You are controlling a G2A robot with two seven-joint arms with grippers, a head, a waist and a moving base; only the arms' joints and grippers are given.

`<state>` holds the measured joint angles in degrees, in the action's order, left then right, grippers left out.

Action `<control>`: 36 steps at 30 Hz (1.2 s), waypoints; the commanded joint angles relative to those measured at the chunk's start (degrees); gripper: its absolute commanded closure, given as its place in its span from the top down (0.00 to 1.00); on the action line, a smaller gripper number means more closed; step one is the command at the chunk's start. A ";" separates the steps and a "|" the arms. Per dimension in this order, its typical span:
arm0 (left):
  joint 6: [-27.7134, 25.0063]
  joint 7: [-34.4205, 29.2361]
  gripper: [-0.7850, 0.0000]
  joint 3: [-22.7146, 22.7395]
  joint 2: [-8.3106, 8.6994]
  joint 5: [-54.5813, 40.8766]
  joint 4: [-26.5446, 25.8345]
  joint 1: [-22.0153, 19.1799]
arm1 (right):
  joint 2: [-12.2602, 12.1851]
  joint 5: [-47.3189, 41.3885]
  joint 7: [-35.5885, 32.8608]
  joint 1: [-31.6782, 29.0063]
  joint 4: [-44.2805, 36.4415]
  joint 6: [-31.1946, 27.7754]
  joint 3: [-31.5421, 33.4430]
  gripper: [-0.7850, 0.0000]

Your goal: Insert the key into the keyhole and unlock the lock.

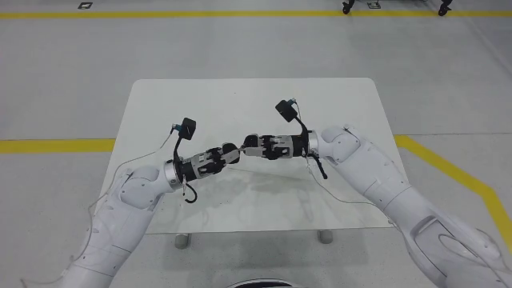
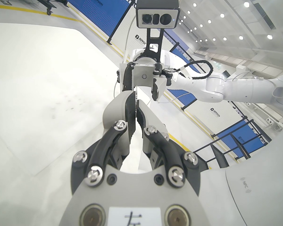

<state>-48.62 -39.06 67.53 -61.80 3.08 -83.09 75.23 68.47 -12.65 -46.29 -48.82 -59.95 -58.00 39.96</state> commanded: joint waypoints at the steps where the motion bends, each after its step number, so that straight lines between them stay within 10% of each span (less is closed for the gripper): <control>1: -0.09 0.03 0.00 -0.04 0.08 0.34 -0.26 0.13 | -0.24 -0.34 0.00 0.09 -0.12 0.00 -0.34 0.28; 7: -0.06 0.04 0.00 -0.42 0.25 1.18 -0.91 0.23 | -0.77 -1.06 0.00 0.61 -0.30 0.00 -1.71 0.24; 10: -0.01 0.13 0.00 -0.57 0.33 1.62 -1.01 0.18 | -0.90 -1.54 0.00 0.93 -0.17 0.00 -2.49 0.00; 15: 0.11 0.82 0.00 -0.69 0.45 2.34 -1.15 0.21 | -1.05 -2.21 0.00 1.60 0.12 0.00 -3.79 0.00; 16: 0.29 0.94 0.21 -0.70 0.47 2.50 -1.13 0.21 | -1.09 -2.32 0.00 1.68 0.09 0.00 -3.96 0.00; 17: 0.50 1.15 0.97 -0.67 0.49 2.58 -1.07 0.19 | -1.16 -2.44 0.00 1.73 0.07 0.00 -4.08 0.00; 18: 0.65 1.36 1.00 -0.54 0.53 2.65 -1.01 0.11 | -1.24 -2.55 0.00 1.77 -0.04 0.00 -4.13 0.00; 27: 0.27 3.31 1.00 9.44 2.60 5.74 -1.55 2.98 | -3.81 -1.70 0.01 -1.14 -3.50 0.00 2.51 0.00; 33: 3.57 6.86 1.00 23.19 4.66 25.96 -15.29 14.70 | -5.05 -0.61 0.01 -3.69 -5.78 0.00 6.37 0.00; 36: 14.87 15.79 1.00 28.79 4.56 46.78 -24.21 22.65 | -5.05 -0.61 0.01 -3.69 -5.78 0.00 6.37 0.00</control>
<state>-40.08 -27.79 94.56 -57.08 37.36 -103.23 94.13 63.42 -13.27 -46.28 -52.50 -65.73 -58.00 46.33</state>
